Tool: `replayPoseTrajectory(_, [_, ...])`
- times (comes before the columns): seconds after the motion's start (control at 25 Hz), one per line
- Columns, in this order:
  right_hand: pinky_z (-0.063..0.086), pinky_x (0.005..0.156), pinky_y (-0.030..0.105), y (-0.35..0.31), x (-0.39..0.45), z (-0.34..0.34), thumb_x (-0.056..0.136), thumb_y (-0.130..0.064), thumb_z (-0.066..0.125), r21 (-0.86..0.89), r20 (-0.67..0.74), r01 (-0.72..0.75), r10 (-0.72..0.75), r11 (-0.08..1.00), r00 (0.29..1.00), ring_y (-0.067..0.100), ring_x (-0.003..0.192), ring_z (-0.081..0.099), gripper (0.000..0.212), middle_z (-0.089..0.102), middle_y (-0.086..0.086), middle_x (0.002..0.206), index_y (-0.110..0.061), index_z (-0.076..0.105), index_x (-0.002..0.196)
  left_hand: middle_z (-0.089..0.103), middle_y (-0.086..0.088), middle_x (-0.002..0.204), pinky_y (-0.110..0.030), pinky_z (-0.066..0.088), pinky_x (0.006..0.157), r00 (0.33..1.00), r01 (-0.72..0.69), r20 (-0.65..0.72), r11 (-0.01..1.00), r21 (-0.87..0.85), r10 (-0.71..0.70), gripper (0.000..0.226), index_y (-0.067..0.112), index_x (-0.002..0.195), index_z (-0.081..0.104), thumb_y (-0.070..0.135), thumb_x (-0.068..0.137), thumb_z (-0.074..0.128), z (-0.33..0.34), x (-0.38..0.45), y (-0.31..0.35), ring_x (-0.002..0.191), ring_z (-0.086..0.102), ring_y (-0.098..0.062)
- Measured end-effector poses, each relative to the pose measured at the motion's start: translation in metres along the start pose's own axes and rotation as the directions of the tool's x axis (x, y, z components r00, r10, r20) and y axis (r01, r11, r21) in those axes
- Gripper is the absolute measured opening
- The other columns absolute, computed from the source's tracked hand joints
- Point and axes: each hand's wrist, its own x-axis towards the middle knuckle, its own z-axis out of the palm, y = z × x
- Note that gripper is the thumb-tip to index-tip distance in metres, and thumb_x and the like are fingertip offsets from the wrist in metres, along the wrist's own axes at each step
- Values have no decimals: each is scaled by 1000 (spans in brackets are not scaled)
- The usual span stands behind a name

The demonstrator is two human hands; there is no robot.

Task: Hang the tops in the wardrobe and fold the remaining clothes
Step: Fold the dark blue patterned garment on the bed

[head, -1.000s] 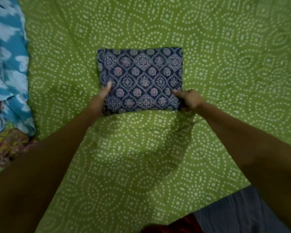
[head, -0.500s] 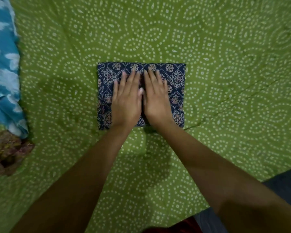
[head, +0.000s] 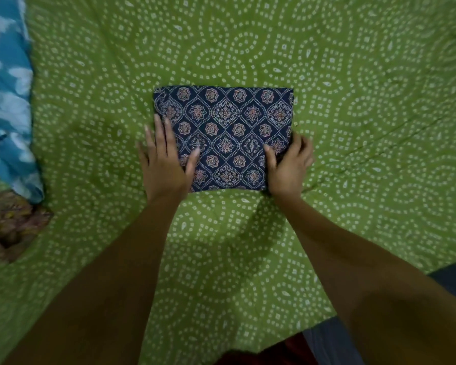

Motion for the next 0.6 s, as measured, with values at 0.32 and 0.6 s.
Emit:
replayPoseTrajectory(0.32, [54, 58, 31, -89, 5, -125, 83, -10, 67, 472, 689, -542, 92, 695, 719, 21, 63, 61, 20, 63, 9, 82, -3, 56, 98, 16, -15, 158, -52, 16, 115, 960, 276, 101, 948, -159, -263, 80, 5, 151, 16, 57, 94, 38, -86, -98, -28, 143, 18, -37])
replayPoseTrajectory(0.6, [50, 73, 32, -229, -104, -343, 82, -10, 59, 662, 599, -363, -171, 656, 783, 22, 67, 58, 3, 60, 8, 80, -11, 58, 85, 62, -2, 97, -20, 46, 59, 592, 411, 783, 764, -498, 192, 17, 13, 100, 61, 26, 98, 50, -273, -162, 44, 77, 58, -10])
